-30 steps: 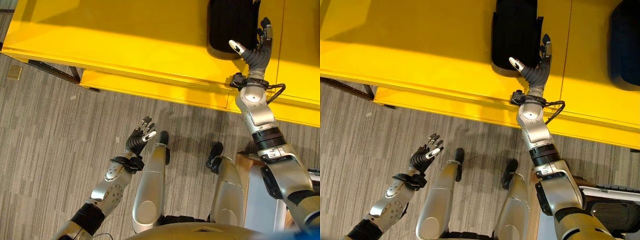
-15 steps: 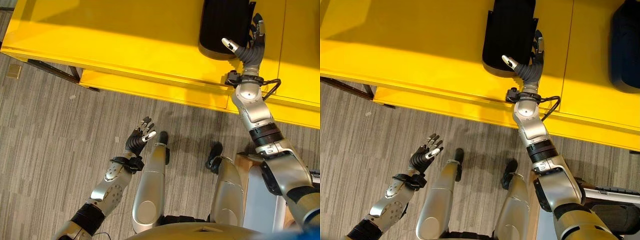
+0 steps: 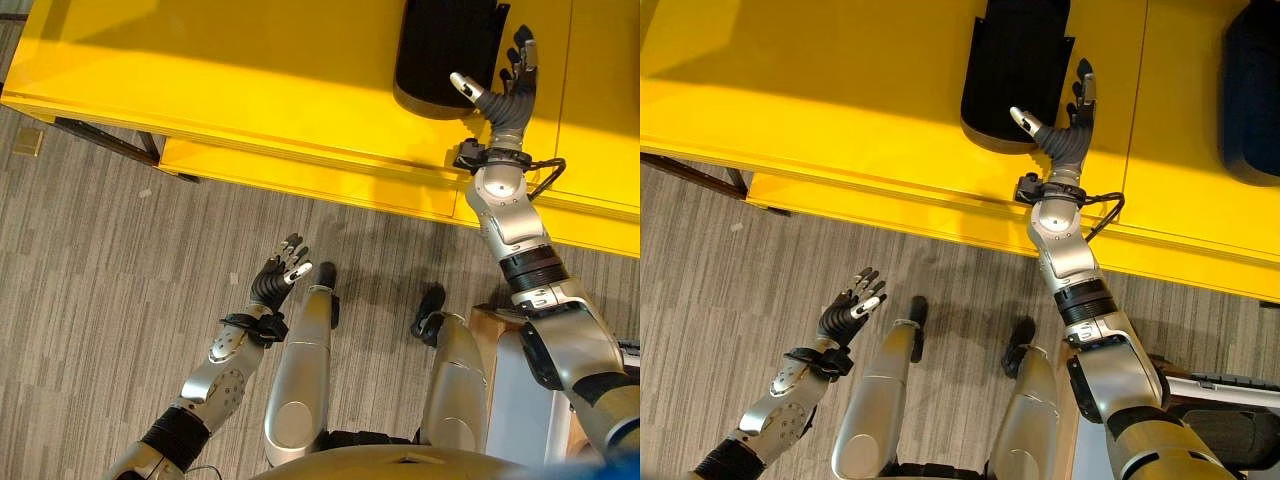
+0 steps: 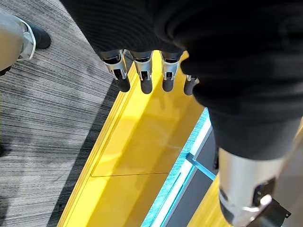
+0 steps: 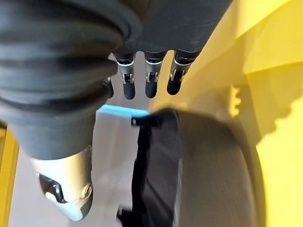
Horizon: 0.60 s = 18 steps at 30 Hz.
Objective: Move parts from the plastic box to the shelf.
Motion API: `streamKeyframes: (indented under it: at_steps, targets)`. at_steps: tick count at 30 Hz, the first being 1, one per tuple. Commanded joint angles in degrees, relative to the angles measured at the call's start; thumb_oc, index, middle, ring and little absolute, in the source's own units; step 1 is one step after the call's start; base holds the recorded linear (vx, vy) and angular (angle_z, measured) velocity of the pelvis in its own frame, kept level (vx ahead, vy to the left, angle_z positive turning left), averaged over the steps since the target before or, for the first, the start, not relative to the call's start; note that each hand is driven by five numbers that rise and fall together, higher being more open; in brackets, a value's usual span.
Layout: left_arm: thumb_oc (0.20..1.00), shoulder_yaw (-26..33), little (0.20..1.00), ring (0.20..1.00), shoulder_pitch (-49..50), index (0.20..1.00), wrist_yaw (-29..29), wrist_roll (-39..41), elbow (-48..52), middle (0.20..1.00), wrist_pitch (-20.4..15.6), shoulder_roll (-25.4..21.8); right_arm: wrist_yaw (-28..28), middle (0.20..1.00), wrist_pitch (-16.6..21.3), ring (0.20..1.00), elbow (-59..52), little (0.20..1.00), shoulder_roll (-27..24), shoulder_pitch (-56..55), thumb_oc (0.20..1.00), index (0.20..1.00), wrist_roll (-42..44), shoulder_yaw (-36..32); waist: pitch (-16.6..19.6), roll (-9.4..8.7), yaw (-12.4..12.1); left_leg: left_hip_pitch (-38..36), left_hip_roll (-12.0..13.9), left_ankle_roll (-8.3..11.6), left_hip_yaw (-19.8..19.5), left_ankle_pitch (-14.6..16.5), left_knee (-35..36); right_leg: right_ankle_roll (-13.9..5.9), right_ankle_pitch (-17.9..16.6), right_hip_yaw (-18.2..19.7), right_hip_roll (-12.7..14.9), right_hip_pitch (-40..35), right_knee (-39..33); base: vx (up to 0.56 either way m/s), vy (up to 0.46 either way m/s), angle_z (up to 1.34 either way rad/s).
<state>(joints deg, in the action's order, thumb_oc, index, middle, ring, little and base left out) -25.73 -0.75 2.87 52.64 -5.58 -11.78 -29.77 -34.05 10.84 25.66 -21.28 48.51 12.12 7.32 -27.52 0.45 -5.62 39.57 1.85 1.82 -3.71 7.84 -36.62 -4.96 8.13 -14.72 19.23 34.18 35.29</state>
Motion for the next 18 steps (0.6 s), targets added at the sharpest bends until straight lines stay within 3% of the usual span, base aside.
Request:
streamKeyframes:
  at_steps: [1, 3, 4, 10, 13, 14, 15, 17, 18]
  targets:
    - [1.000, 1.25, 1.000, 1.000, 2.32, 1.000, -0.17, -1.48, 4.03, 1.000, -2.45, -0.62, -3.11, 1.000, 2.31, 1.000, -5.94, 1.000, -5.14, -0.01, 1.000, 1.000, -4.06, -4.40, 0.65, 0.84, -0.15, -0.47, -0.15, -1.54, 1.11, 1.48, 0.54, -1.49, 1.60, 1.67, -1.27, -1.48, 2.20, 0.00, 0.000, 0.00]
    - [1.000, 1.33, 1.000, 1.000, 2.47, 1.000, -0.03, -1.52, 4.05, 1.000, -2.45, -0.30, -4.30, 1.000, 2.62, 1.000, -7.77, 1.000, -5.58, -2.14, 1.000, 1.000, -5.16, -6.40, 1.01, 0.68, 0.18, -0.91, -0.09, -1.28, 0.94, 2.92, 0.21, -1.90, 2.81, 1.97, -1.43, -1.86, 2.53, 0.00, 0.000, 0.00]
    - [1.000, 1.44, 1.000, 1.000, 2.47, 1.000, -0.03, -1.61, 4.12, 1.000, -2.52, -0.32, -5.04, 1.000, 2.43, 1.000, -8.93, 1.000, -5.99, -3.18, 1.000, 1.000, -6.15, -7.44, 0.82, 0.71, 0.33, -0.32, -0.11, -1.57, 1.08, 1.53, 0.54, -1.45, 1.68, 1.63, -1.29, -1.36, 2.21, 0.01, -0.013, -0.03]
    - [1.000, 1.56, 1.000, 1.000, 2.57, 1.000, 0.23, -2.10, 4.13, 1.000, -2.51, 0.11, -5.73, 1.000, 3.17, 1.000, -14.85, 1.000, -4.92, -9.33, 1.000, 1.000, -8.21, -10.17, 0.91, 0.43, 1.10, -0.25, 0.06, -1.57, 1.04, 1.56, 0.51, -1.42, 1.77, 1.72, -1.47, -1.15, 2.27, -0.01, 0.001, 0.00]
    - [1.000, 1.94, 1.000, 1.000, 2.75, 1.000, 0.23, -2.50, 4.51, 1.000, -2.66, 0.17, -4.86, 1.000, 3.94, 1.000, -18.45, 1.000, -3.76, -12.71, 1.000, 1.000, -8.60, -10.36, 1.13, 0.31, 1.44, -1.05, 0.24, -1.21, 0.95, 2.86, 0.48, -1.90, 2.87, 2.15, -1.67, -1.58, 2.51, 0.03, -0.017, -0.02]
    - [1.000, 2.34, 1.000, 1.000, 2.93, 1.000, 0.30, -3.29, 4.91, 1.000, -2.91, 0.16, -3.77, 1.000, 4.46, 1.000, -20.69, 1.000, -3.18, -15.22, 1.000, 1.000, -8.74, -10.17, 0.91, 0.37, 1.67, -0.70, 0.27, -1.38, 1.09, 1.39, 0.90, -1.45, 1.80, 1.84, -1.57, -1.19, 2.24, 0.08, -0.029, -0.05]
    - [1.000, 2.32, 1.000, 1.000, 3.00, 1.000, 0.32, -3.29, 4.90, 1.000, -2.89, 0.17, -3.73, 1.000, 4.41, 1.000, -20.77, 1.000, -3.15, -15.34, 1.000, 1.000, -8.75, -10.17, 1.22, 0.30, 1.68, -1.30, 0.30, -1.12, 0.90, 2.69, 0.83, -1.90, 2.87, 2.12, -1.71, -1.70, 2.42, 0.00, -0.022, -0.04]
    - [1.000, 3.02, 1.000, 1.000, 3.50, 1.000, 0.50, -4.19, 5.57, 1.000, -3.08, 0.19, -1.96, 1.000, 5.31, 1.000, -23.85, 1.000, -2.40, -18.46, 1.000, 1.000, -8.31, -9.73, 1.14, 0.27, 1.99, -1.09, 0.29, -1.27, 1.08, 1.13, 1.38, -1.48, 1.70, 1.75, -1.63, -1.62, 1.89, 0.00, -0.006, -0.02]
    - [1.000, 3.34, 1.000, 1.000, 3.63, 1.000, 0.45, -4.53, 5.85, 1.000, -3.20, 0.24, -1.12, 1.000, 5.87, 1.000, -25.25, 1.000, -2.02, -19.97, 1.000, 1.000, -7.99, -9.45, 1.37, 0.21, 2.20, -1.81, 0.44, -0.95, 0.96, 2.35, 1.47, -1.92, 2.79, 2.06, -1.81, -2.22, 2.06, 0.00, 0.000, 0.00]
